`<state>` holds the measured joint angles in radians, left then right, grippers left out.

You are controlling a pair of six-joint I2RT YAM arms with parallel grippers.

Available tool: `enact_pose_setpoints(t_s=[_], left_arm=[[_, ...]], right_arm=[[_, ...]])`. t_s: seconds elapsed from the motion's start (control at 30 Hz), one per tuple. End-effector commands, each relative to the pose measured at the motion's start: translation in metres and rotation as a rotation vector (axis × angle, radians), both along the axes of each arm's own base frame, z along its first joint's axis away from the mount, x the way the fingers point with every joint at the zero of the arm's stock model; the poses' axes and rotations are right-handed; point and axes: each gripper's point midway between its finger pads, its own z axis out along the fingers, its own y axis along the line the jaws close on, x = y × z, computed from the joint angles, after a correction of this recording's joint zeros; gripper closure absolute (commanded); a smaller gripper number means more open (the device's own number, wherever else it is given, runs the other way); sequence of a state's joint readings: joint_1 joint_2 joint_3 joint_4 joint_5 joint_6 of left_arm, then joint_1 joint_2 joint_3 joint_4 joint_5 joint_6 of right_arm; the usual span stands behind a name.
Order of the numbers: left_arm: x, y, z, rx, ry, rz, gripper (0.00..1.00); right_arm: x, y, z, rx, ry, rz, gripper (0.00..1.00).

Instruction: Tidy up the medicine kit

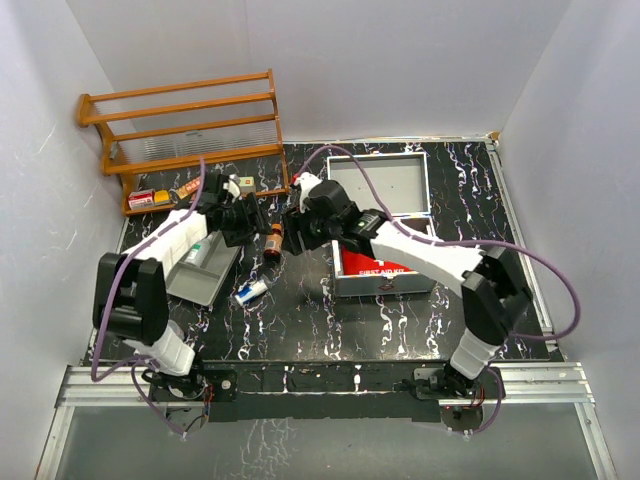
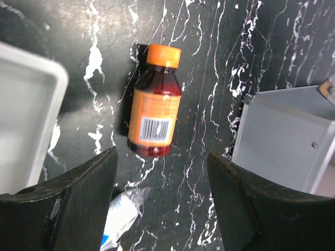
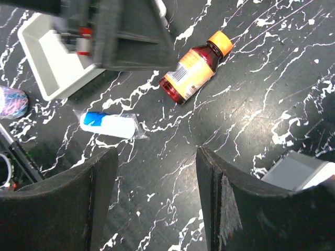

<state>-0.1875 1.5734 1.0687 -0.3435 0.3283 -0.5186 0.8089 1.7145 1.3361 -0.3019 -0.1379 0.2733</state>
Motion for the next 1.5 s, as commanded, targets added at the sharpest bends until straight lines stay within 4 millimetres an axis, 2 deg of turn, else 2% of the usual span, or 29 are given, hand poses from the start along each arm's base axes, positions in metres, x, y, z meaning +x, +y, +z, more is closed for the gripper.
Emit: enact_pose_setpoints(t_s=[0.0, 0.33, 0.5, 0.67, 0.8, 0.9, 1.1, 1.27, 1.37, 1.47], left_arm=[[0.017, -0.012, -0.011, 0.096, 0.003, 0.0, 0.34], [0.019, -0.039, -0.044, 0.155, 0.117, -0.077, 0.38], [0.015, -0.032, -0.062, 0.224, 0.171, -0.079, 0.51], [0.013, -0.027, -0.062, 0.262, 0.163, -0.101, 0.66], [0.016, -0.023, -0.045, 0.29, 0.099, -0.159, 0.77], [0.016, -0.016, -0.023, 0.334, 0.028, -0.225, 0.77], [0.004, 0.011, 0.015, 0.465, -0.084, -0.313, 0.77], [-0.007, 0.04, 0.038, 0.58, -0.161, -0.302, 0.77], [-0.014, 0.061, 0.041, 0.653, -0.175, -0.283, 0.77], [-0.021, 0.065, 0.04, 0.655, -0.211, -0.295, 0.77]], right_arm=[[-0.001, -0.003, 0.043, 0.148, -0.068, -0.069, 0.42], [-0.015, -0.015, 0.053, 0.187, -0.063, -0.082, 0.43], [-0.016, -0.017, 0.055, 0.185, -0.068, -0.081, 0.43], [-0.017, -0.019, 0.058, 0.188, -0.075, -0.087, 0.44], [-0.017, -0.021, 0.06, 0.193, -0.078, -0.091, 0.44], [-0.019, -0.021, 0.061, 0.195, -0.079, -0.089, 0.44], [-0.021, -0.023, 0.062, 0.204, -0.081, -0.083, 0.44], [-0.023, -0.021, 0.06, 0.208, -0.069, -0.073, 0.45], [-0.024, -0.019, 0.058, 0.21, -0.061, -0.072, 0.45], [-0.023, -0.018, 0.056, 0.209, -0.054, -0.071, 0.45]])
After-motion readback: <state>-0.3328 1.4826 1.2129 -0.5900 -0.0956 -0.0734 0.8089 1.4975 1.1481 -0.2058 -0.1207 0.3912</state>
